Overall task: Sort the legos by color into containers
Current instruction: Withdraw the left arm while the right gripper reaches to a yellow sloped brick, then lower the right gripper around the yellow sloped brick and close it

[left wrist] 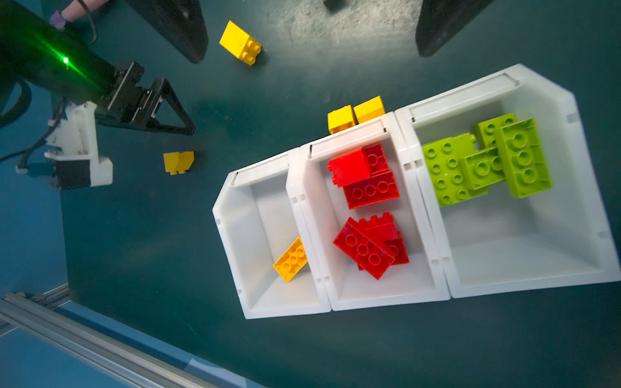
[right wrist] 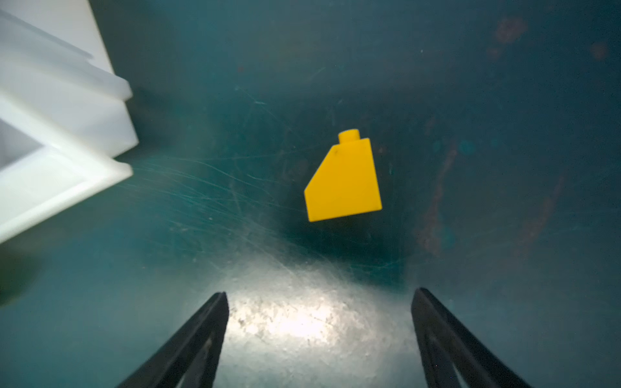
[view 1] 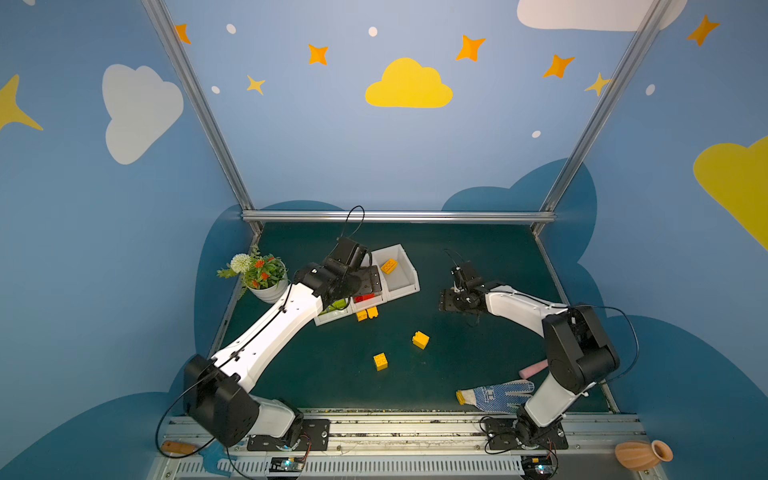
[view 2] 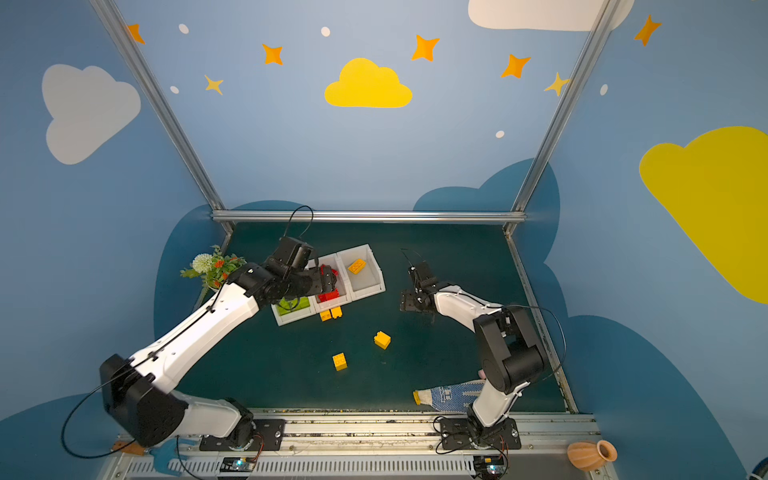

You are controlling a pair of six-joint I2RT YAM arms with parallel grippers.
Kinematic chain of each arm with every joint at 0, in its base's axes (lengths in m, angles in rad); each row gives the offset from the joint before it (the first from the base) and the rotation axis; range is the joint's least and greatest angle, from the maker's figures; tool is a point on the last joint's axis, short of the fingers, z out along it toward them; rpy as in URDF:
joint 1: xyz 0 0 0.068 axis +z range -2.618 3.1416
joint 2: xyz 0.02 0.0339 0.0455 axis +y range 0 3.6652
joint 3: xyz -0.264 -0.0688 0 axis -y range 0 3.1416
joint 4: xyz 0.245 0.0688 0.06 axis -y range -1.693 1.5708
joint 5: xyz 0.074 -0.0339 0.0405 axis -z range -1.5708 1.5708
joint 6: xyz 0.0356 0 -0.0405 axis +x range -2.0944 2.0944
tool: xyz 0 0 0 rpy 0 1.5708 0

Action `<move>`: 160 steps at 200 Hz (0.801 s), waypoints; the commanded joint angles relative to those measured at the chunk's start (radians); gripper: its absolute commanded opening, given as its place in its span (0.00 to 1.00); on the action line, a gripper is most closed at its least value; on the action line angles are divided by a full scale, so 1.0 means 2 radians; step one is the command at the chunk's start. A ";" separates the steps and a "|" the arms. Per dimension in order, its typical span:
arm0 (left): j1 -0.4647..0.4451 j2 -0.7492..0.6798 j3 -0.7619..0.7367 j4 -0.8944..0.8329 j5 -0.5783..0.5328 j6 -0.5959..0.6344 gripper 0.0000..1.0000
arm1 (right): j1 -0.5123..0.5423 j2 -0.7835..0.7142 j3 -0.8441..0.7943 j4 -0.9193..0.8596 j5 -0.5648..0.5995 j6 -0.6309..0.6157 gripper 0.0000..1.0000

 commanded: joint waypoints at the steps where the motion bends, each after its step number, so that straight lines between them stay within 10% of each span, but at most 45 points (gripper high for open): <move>1: 0.001 -0.074 -0.055 0.028 -0.017 0.007 0.97 | -0.003 0.018 0.023 -0.032 0.012 -0.029 0.83; 72: 0.004 -0.231 -0.170 0.025 -0.042 0.037 1.00 | -0.018 0.064 0.070 -0.051 -0.015 -0.058 0.81; 160: 0.010 -0.234 -0.190 0.029 -0.028 0.037 1.00 | -0.026 0.104 0.083 -0.038 -0.044 -0.080 0.69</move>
